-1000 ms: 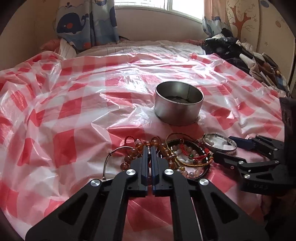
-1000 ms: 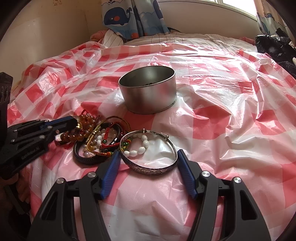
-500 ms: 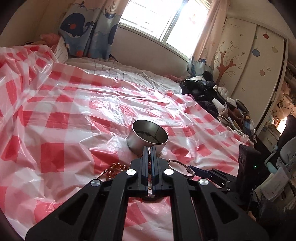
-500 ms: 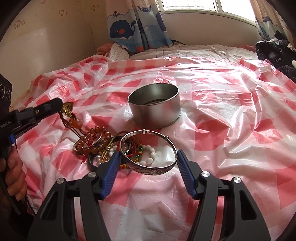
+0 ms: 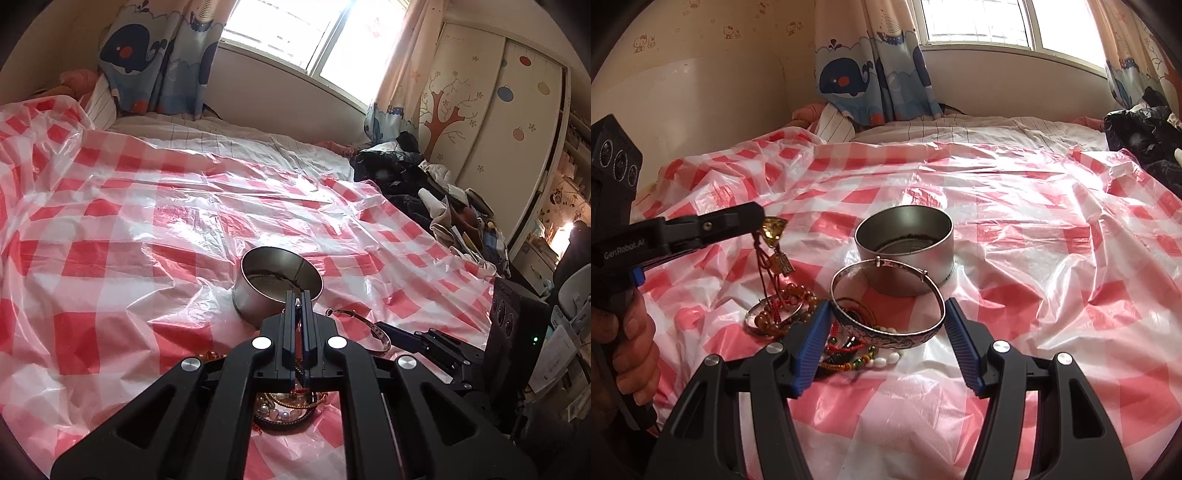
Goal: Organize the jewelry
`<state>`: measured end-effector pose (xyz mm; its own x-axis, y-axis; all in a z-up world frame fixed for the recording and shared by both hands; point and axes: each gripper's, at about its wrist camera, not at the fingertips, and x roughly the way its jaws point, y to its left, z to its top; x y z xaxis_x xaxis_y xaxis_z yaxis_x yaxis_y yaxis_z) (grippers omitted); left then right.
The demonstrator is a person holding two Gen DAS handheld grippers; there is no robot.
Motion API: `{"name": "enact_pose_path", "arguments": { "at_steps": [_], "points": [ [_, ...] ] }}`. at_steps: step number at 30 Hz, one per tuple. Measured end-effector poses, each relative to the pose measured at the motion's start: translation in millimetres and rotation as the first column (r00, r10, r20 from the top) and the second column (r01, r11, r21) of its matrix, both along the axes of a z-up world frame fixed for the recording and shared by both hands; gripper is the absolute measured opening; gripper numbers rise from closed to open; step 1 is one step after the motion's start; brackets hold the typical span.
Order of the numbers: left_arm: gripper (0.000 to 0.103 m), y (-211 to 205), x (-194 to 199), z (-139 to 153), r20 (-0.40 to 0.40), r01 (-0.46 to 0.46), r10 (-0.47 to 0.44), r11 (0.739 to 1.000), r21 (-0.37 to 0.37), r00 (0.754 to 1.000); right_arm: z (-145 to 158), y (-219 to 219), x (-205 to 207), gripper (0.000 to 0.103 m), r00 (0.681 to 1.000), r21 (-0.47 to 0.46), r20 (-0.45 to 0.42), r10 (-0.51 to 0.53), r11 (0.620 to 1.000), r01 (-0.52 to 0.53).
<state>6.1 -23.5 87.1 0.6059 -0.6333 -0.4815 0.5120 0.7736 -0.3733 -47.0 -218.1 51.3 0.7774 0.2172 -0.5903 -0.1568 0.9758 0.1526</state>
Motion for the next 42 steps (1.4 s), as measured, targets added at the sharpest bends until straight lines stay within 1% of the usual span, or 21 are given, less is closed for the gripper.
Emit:
{"name": "enact_pose_path", "arguments": {
  "at_steps": [3,10,13,18,23,24,25,27,29,30,31,32,33,34,36,37,38,39,40,41,42],
  "points": [
    [0.002,-9,5,3,0.008,-0.003,0.002,1.0,0.012,1.0,3,0,3,0.061,1.0,-0.004,0.01,0.0,1.0,0.0],
    [0.002,-25,13,11,0.021,0.013,-0.013,1.0,-0.002,1.0,11,-6,13,0.061,1.0,-0.008,0.027,-0.008,1.0,0.008],
    [0.002,-20,13,23,0.04,0.022,-0.02,0.998,-0.056,0.999,13,-9,16,0.061,0.999,-0.005,0.031,-0.014,1.0,0.014],
    [0.002,-9,16,40,0.054,0.018,-0.013,0.996,-0.085,0.998,11,-11,17,0.061,0.999,0.01,0.027,-0.018,1.0,0.018],
    [0.002,-13,23,38,0.037,0.021,-0.018,0.997,-0.08,0.999,15,-12,17,0.061,0.999,0.011,0.038,-0.021,1.0,0.021],
    [0.002,-16,24,35,0.025,0.036,-0.034,0.997,-0.071,0.999,15,-14,17,0.061,0.999,0.012,0.035,-0.029,1.0,0.029],
    [0.003,-20,23,31,0.017,0.048,-0.048,0.998,-0.042,0.999,14,-16,17,0.061,0.999,0.014,0.029,-0.034,0.999,0.034],
    [0.003,-28,16,18,0.008,0.074,-0.074,0.996,0.052,0.997,10,-19,16,0.061,0.999,0.008,0.009,-0.052,0.999,0.052],
    [0.004,-34,10,0,-0.025,0.105,-0.103,0.984,0.141,0.994,2,-23,16,0.061,0.997,0.012,-0.021,-0.068,0.998,0.068],
    [0.007,-37,6,-11,-0.042,0.119,-0.113,0.974,0.193,0.993,-1,-23,17,0.061,0.997,0.013,-0.036,-0.073,0.997,0.073],
    [0.017,-38,4,-22,-0.06,0.138,-0.128,0.965,0.225,0.99,-4,-24,18,0.061,0.996,0.014,-0.049,-0.074,0.997,0.075],
    [0.035,-39,2,-30,-0.076,0.145,-0.13,0.958,0.247,0.989,-6,-24,18,0.061,0.996,0.013,-0.057,-0.075,0.997,0.075],
    [0.044,-41,0,-38,-0.089,0.152,-0.133,0.948,0.278,0.987,-8,-22,19,0.061,0.995,0.011,-0.063,-0.071,0.997,0.072],
    [0.05,-44,-1,-43,-0.087,0.162,-0.142,0.941,0.297,0.986,-10,-21,18,0.061,0.996,0.008,-0.066,-0.067,0.998,0.067],
    [0.052,-50,-3,-49,-0.08,0.176,-0.157,0.922,0.345,0.984,-13,-18,18,0.061,0.995,0.002,-0.073,-0.062,0.998,0.062],
    [0.052,-53,-4,-51,-0.077,0.178,-0.16,0.911,0.373,0.984,-15,-17,19,0.061,0.995,0.001,-0.077,-0.061,0.998,0.062],
    [0.047,-55,-5,-53,-0.078,0.187,-0.17,0.901,0.392,0.982,-16,-17,19,0.061,0.995,0.002,-0.081,-0.061,0.998,0.062],
    [0.034,-56,-5,-55,-0.093,0.195,-0.172,0.893,0.405,0.981,-17,-17,19,0.061,0.995,0.003,-0.084,-0.062,0.998,0.062],
    [0.003,-58,-4,-58,-0.117,0.202,-0.167,0.876,0.438,0.979,-18,-18,19,0.061,0.994,0.006,-0.086,-0.062,0.998,0.063],
    [0.003,-57,-5,-58,-0.109,0.192,-0.159,0.866,0.462,0.981,-18,-19,19,0.061,0.994,0.01,-0.087,-0.064,0.998,0.065],
    [0.003,-54,-5,-55,-0.109,0.192,-0.16,0.876,0.442,0.981,-17,-19,19,0.061,0.994,0.013,-0.087,-0.066,0.998,0.067]
  ]
}}
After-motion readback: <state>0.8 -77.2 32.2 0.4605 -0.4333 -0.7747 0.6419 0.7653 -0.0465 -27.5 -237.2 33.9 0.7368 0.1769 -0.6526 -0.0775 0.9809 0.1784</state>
